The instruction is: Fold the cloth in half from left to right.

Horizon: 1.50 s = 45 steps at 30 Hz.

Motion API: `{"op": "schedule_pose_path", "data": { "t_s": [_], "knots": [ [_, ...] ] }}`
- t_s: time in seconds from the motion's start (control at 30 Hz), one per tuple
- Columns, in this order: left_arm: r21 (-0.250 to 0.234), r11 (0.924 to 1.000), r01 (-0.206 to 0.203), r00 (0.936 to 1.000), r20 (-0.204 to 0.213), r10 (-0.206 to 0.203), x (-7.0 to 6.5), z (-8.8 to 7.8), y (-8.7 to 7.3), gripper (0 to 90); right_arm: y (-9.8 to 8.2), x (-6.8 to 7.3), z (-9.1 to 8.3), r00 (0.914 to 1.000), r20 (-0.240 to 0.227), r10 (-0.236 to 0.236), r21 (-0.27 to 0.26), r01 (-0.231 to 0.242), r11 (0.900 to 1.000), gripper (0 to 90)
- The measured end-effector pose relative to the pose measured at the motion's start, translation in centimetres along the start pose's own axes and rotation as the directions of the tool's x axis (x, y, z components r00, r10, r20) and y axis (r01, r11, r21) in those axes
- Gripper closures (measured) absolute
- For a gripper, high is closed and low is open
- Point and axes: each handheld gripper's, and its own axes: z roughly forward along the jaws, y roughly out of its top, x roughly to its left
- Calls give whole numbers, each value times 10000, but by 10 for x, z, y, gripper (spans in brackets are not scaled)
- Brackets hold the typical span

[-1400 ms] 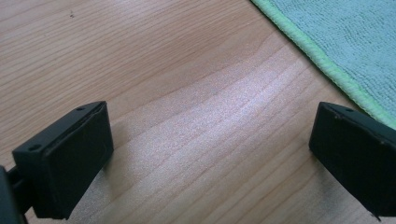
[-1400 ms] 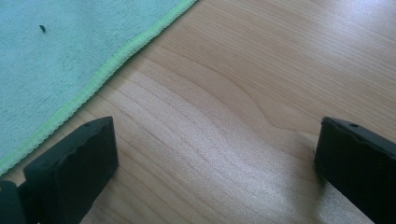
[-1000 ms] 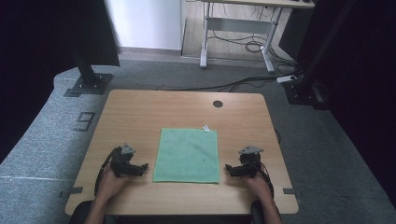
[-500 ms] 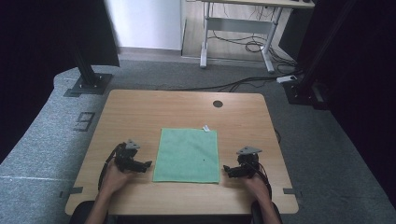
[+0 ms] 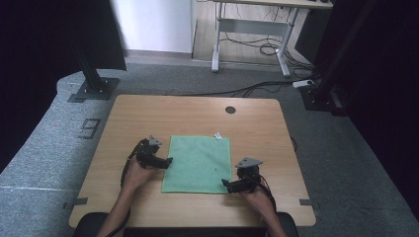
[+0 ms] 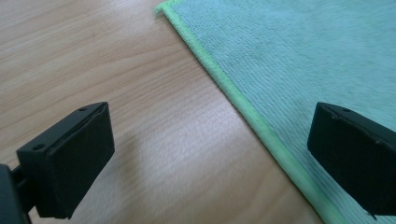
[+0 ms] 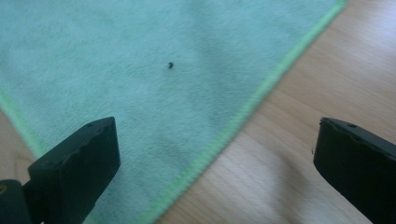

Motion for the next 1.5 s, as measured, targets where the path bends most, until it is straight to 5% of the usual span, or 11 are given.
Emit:
{"op": "schedule_pose_path", "data": {
  "t_s": [0.17, 0.37, 0.83, 1.27, 1.5],
  "knots": [
    [-96, 9997, 218, 9997, 84, -217, 1, 1, -4, 4, -1, 4, 6, 9983, 388, -428, 514, 408, 9978, 4],
    [34, 10000, 67, 10000, -20, -67, -7, -5, -7, 14, -4, -6, 5, 9978, 601, -294, 655, 254, 9975, 0],
    [333, 9992, -201, 9986, 492, 184, -35, -14, -16, 18, -9, -34, 0, 9907, 1328, 294, 550, -369, 9978, 0],
    [-292, 9985, 461, 9987, 232, -454, 12, -14, 23, 139, -12, -37, 0, 9920, 1096, 634, 433, -685, 9967, 0],
    [-346, 9956, 875, 9961, 130, -871, 29, 0, 27, 147, -13, -38, 1, 9923, 1005, 726, 394, -769, 9963, 0]
  ]
}}
